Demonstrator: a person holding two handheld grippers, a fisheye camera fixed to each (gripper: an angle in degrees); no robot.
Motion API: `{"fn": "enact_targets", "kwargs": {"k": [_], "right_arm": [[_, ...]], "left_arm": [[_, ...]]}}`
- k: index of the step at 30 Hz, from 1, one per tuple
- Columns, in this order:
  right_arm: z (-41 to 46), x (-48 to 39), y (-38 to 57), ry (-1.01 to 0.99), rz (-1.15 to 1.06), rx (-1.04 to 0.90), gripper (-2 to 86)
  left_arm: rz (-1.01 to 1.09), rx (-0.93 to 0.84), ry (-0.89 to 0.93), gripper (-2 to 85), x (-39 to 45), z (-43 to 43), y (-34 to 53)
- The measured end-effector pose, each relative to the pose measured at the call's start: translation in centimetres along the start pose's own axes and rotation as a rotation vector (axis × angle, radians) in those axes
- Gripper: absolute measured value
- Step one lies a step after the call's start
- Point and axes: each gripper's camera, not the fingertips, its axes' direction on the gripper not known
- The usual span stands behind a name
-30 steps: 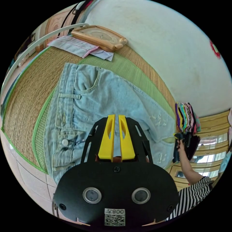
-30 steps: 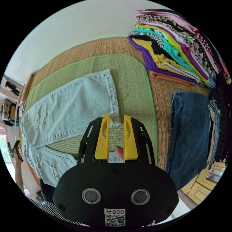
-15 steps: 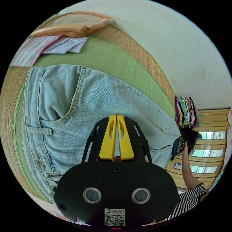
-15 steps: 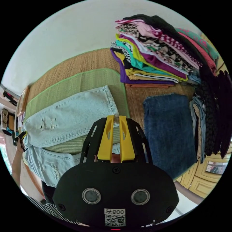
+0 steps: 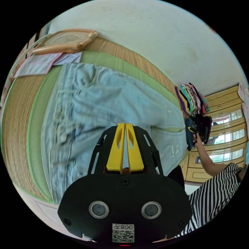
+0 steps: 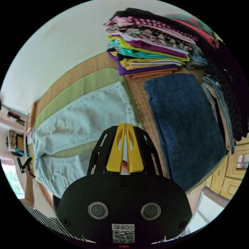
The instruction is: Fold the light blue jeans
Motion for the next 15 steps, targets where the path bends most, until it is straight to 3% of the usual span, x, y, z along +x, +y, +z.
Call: {"fn": "enact_targets", "kwargs": {"k": [6, 9, 12, 15], "right_arm": [[0.9, -7.2, 8.6, 0.189, -0.167, -0.108, -0.3], [1.5, -6.0, 10.3, 0.172, -0.096, -0.136, -0.3], [0.6, -6.8, 10.4, 0.242, -0.143, -0.19, -0.1], [-0.4, -6.9, 10.9, 0.277, -0.145, -0.197, 0.0]], "left_arm": [[-0.136, -0.139, -0.241, 0.1, -1.4, -0.9, 9.0], [-0.155, -0.131, -0.207, 0.0, -1.7, -1.3, 9.7], [-0.128, -0.181, -0.409, 0.0, -0.9, -1.8, 9.5], [-0.182, -0.162, -0.309, -0.1, -1.8, -3.0, 10.2]]}}
